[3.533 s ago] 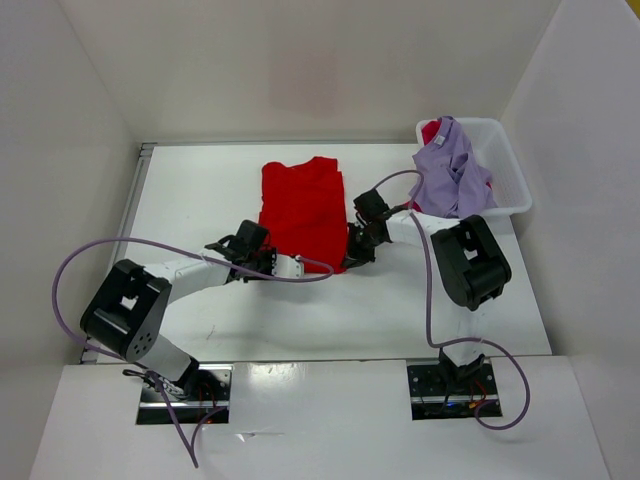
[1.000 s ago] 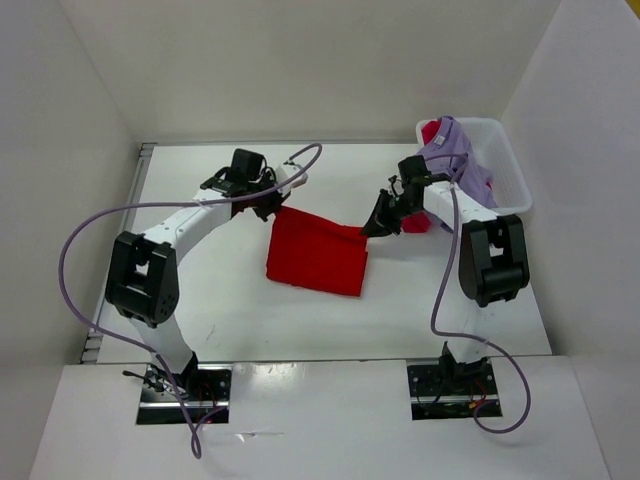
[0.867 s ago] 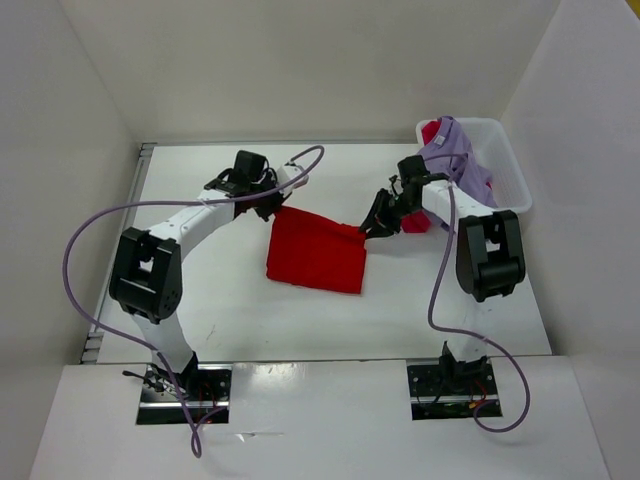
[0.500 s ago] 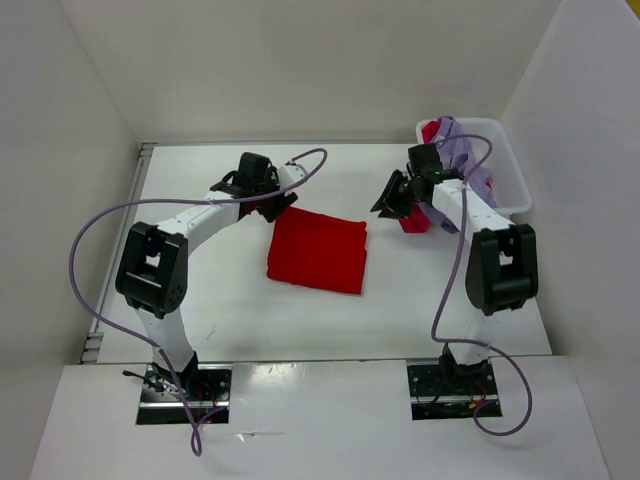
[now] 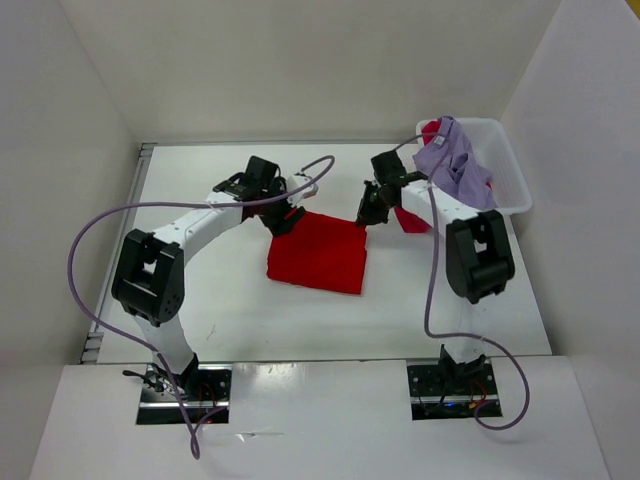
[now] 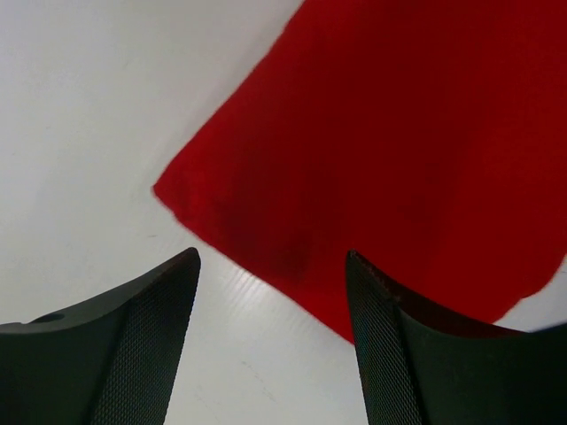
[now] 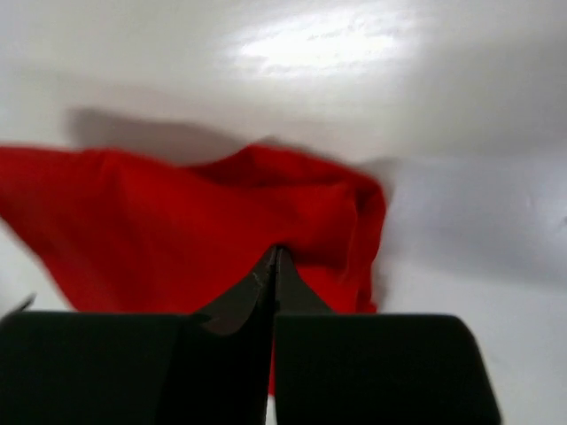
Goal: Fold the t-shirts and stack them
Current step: Fold the long partially folded tshirt into a neat square, then put the neatly folded tshirt into the corner of the board with the left arm
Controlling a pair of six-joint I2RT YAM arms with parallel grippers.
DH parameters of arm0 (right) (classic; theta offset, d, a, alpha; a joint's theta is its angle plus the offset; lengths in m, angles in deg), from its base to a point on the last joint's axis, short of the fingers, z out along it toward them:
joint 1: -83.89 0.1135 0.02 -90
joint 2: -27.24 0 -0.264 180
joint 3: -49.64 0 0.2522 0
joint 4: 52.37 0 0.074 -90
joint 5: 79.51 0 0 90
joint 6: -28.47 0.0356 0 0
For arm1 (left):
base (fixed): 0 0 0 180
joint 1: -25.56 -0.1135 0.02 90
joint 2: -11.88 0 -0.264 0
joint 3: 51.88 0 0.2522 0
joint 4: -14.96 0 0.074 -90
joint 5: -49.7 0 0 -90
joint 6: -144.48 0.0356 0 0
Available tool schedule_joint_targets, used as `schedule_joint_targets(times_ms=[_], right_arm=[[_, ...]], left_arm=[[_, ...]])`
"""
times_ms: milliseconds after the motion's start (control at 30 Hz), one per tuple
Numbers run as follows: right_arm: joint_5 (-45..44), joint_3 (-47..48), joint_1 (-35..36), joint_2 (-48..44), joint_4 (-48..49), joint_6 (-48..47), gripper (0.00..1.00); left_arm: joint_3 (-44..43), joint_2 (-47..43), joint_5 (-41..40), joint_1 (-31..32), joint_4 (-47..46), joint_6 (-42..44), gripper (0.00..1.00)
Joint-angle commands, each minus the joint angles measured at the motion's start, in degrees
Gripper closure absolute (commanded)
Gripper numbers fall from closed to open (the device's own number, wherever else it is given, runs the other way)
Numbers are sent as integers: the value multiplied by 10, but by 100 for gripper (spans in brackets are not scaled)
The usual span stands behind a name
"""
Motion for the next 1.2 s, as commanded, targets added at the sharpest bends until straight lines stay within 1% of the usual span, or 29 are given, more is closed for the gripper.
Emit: schedule_joint_targets(times_ms=[0, 67, 267, 333, 400, 433, 500, 533, 567, 633, 667, 700, 767, 800, 900, 933, 967, 1067, 1167], right_arm=[[-38, 80, -3, 61, -16, -33, 100], [-50, 97, -8, 96, -21, -40, 100], [-82, 116, -29, 129, -16, -50, 100], [-82, 143, -34, 135, -16, -50, 100], [-75, 166, -34, 140, -30, -65, 99], [-75, 184, -34, 132, -36, -65, 95], [-87, 190, -18, 104, -51, -72, 92], [-95, 197, -18, 92, -51, -72, 88], [-101, 197, -9, 78, -59, -72, 86], [-107, 167, 7, 32, -66, -72, 82], [-107, 155, 7, 16, -66, -72, 82], [-107, 130, 14, -15, -66, -72, 81], [-107, 91, 20, -46, -66, -67, 81], [-107, 77, 20, -76, -66, -57, 80], [-107, 42, 25, -126, -66, -38, 80], [-112, 37, 25, -136, -66, -38, 78], [-112, 27, 25, -145, -71, -31, 78], [-112, 9, 25, -171, -71, -25, 78], [-112, -4, 30, -187, -76, -12, 77]], left_arm=[[-5, -3, 11, 10, 8, -23, 26], [-11, 13, 5, 10, 3, -28, 26], [-23, 38, 0, -17, 8, -48, 26], [-23, 38, -16, -22, 8, -55, 27], [-23, 17, -16, -22, 8, -55, 27], [-16, 8, -16, -22, 2, -61, 27], [-8, -12, -1, -22, 2, -77, 27], [0, -12, 6, -22, 2, -84, 26], [0, -20, 26, -27, 2, -97, 26], [15, -20, 54, -33, 8, -114, 25], [15, -20, 88, -40, 8, -133, 23], [21, -20, 107, -48, 8, -140, 23], [26, 1, 143, -54, 13, -151, 23], [26, 24, 143, -54, 19, -151, 22], [26, 66, 129, -61, 32, -166, 22], [26, 72, 134, -68, 40, -166, 22], [26, 78, 127, -68, 41, -174, 19], [42, 83, 114, -68, 27, -183, 19], [37, 98, 108, -62, 32, -183, 18]])
